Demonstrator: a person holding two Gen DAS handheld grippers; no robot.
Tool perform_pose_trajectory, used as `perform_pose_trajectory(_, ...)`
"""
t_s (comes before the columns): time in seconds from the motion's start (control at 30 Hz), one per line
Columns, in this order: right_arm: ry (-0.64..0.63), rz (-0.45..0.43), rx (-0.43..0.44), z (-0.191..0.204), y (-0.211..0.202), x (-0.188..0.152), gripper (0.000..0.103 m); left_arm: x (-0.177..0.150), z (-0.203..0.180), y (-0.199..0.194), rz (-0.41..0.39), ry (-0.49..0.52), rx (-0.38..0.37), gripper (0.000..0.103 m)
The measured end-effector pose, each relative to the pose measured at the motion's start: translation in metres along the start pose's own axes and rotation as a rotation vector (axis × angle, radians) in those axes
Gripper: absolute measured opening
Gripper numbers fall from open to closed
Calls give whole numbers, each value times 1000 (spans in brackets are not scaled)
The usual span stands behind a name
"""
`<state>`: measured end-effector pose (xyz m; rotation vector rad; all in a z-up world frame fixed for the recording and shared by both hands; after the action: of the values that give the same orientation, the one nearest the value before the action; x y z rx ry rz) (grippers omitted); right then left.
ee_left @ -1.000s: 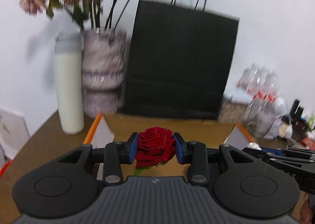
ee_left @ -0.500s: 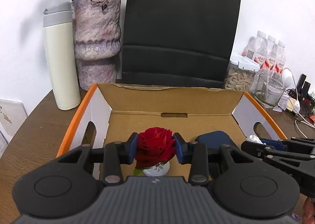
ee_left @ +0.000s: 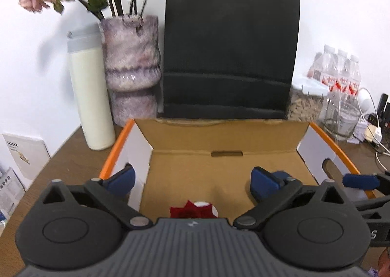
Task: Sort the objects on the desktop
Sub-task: 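Carry the rose and tissue into the box and open both grippers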
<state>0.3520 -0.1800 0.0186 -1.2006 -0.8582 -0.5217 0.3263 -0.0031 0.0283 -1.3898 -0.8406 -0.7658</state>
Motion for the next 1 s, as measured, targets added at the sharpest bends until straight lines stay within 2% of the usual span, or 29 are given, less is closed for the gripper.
perform_pose_trajectory(0.03, 2, 7, 1, 0, 0, 0, 99, 1, 0, -2, -8, -3, 1, 103)
perform_pose_trajectory(0.1, 13, 10, 3, 0, 0, 0, 102, 2, 0, -5, -16, -10, 3, 103)
perform_pose_trajectory(0.6, -19, -38, 35, 12, -34, 4, 103, 4, 1, -33, -77, -10, -9, 103)
perform_pose_trajectory(1.0, -63, -55, 36, 19, -67, -12, 103, -11, 6, -69, -105, 5, -40, 103)
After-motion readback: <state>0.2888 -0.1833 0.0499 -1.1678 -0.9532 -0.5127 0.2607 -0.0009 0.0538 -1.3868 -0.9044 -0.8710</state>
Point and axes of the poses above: each gripper's, at about its wrist camera, not at the fingertips, and y roughly the way its jaws point, z to its left, x to its top, the point moved 1 cm from there along y, roughly the way its jaws point, and after that the axes turned 1 degree about x, right-handed, at the moved point
